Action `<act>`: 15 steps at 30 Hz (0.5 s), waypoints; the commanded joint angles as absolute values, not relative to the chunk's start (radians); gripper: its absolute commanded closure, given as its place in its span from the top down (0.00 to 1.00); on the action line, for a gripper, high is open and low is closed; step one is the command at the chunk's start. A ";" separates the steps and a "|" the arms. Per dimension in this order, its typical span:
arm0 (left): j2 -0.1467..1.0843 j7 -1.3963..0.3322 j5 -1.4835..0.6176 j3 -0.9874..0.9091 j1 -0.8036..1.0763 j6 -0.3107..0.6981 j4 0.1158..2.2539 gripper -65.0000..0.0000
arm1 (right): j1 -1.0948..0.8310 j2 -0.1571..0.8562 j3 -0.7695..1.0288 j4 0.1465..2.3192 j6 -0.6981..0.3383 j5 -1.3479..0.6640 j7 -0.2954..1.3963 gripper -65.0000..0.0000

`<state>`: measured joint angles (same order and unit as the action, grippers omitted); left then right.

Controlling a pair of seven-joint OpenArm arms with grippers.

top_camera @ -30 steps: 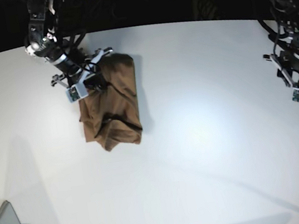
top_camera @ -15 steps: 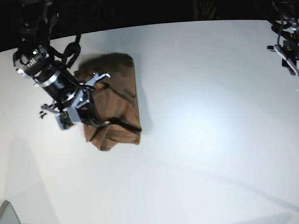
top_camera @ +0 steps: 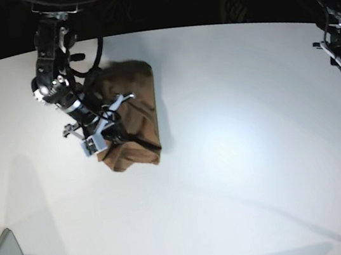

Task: Layout the t-shirt on the table in an organized manner, then fold the t-shirt properly
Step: 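Press and tuck the bundle's edge with the right gripper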

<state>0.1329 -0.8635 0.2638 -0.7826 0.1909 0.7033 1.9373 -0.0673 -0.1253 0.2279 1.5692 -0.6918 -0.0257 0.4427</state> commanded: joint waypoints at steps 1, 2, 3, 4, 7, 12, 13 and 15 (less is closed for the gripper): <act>0.147 -0.840 0.255 -0.783 0.183 0.698 1.956 0.36 | -0.041 -0.113 0.226 1.572 -0.698 -0.044 0.412 0.00; 0.148 -0.840 0.255 -0.788 0.185 0.698 1.956 0.36 | -0.028 -0.108 0.225 1.554 -0.698 -0.044 0.412 0.00; 0.147 -0.840 0.255 -0.797 0.185 0.698 1.956 0.36 | -0.013 -0.107 0.217 1.535 -0.698 -0.044 0.410 0.00; 0.147 -0.840 0.255 -0.808 0.185 0.698 1.956 0.36 | 0.001 -0.101 0.209 1.517 -0.698 -0.044 0.409 0.00; 0.145 -0.840 0.255 -0.837 0.185 0.698 1.956 0.36 | 0.044 -0.070 0.185 1.486 -0.698 -0.044 0.407 0.00; 0.145 -0.840 0.255 -0.872 0.217 0.698 1.956 0.36 | 0.114 -0.067 0.186 1.474 -0.698 -0.042 0.407 0.00; 0.145 -0.840 0.255 -0.874 0.225 0.698 1.956 0.36 | 0.128 -0.054 0.186 1.466 -0.698 -0.042 0.407 0.00; 0.145 -0.840 0.255 -0.874 0.228 0.698 1.956 0.36 | 0.160 -0.039 0.186 1.419 -0.698 -0.042 0.407 0.00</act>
<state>0.1303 -0.8646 0.2665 -0.8715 0.2371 0.7040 1.9373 0.1440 -0.0406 0.1848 1.4071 -0.6918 -0.0345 0.4206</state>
